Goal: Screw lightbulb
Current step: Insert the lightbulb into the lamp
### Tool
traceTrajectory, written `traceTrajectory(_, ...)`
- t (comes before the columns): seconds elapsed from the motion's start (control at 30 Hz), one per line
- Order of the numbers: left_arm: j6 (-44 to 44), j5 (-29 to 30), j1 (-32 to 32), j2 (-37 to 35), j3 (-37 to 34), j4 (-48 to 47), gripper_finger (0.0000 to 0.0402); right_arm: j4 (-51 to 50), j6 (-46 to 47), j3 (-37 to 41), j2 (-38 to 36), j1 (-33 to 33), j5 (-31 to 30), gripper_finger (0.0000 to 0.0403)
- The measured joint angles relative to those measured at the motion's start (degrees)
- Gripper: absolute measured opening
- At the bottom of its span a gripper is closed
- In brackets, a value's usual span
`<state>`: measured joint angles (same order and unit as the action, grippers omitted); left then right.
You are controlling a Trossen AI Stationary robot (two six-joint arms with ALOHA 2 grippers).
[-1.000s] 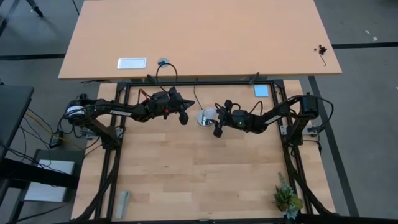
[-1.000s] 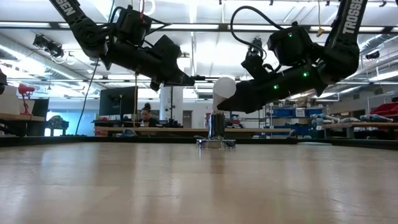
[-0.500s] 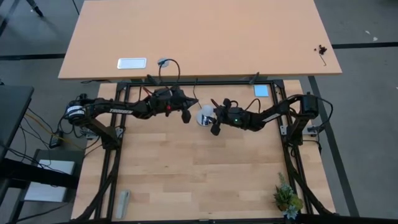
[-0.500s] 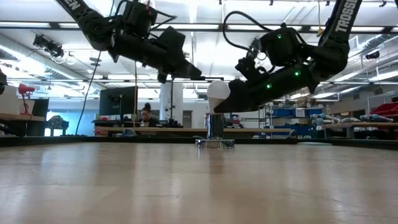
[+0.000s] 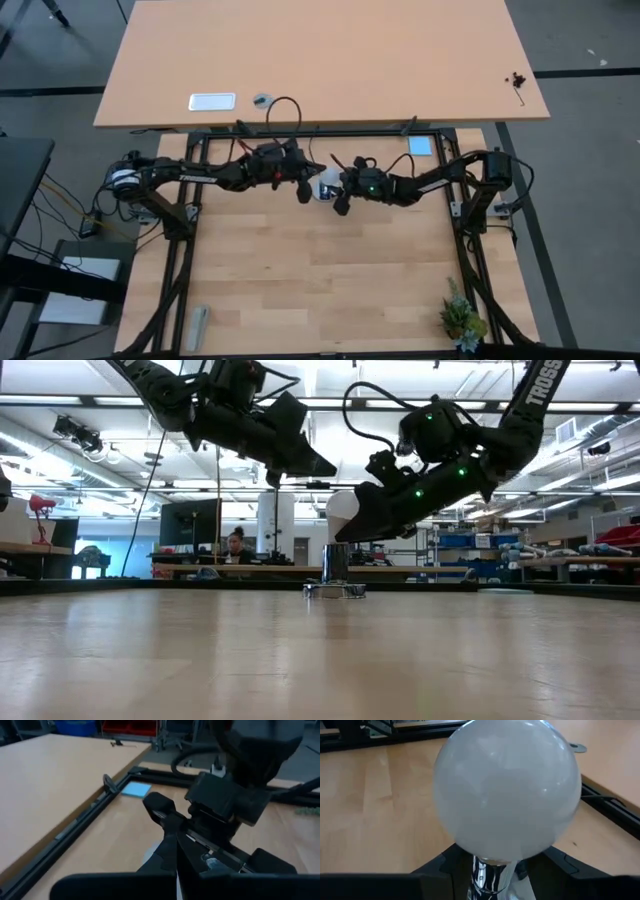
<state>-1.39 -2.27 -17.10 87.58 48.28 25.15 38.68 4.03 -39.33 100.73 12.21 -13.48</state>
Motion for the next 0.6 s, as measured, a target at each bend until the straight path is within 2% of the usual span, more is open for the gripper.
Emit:
traceTrajectory(0.17,1.5,1.8,1.0,1.0,1.6,-3.8,0.0,-2.7,-0.4,-2.2,0.0,0.0,0.1,0.0174)
traceTrajectory(0.6,2.7,5.4,1.5,1.0,1.9,-6.4,0.0,-5.0,-0.8,-3.6,0.0,0.0,0.1,0.0174)
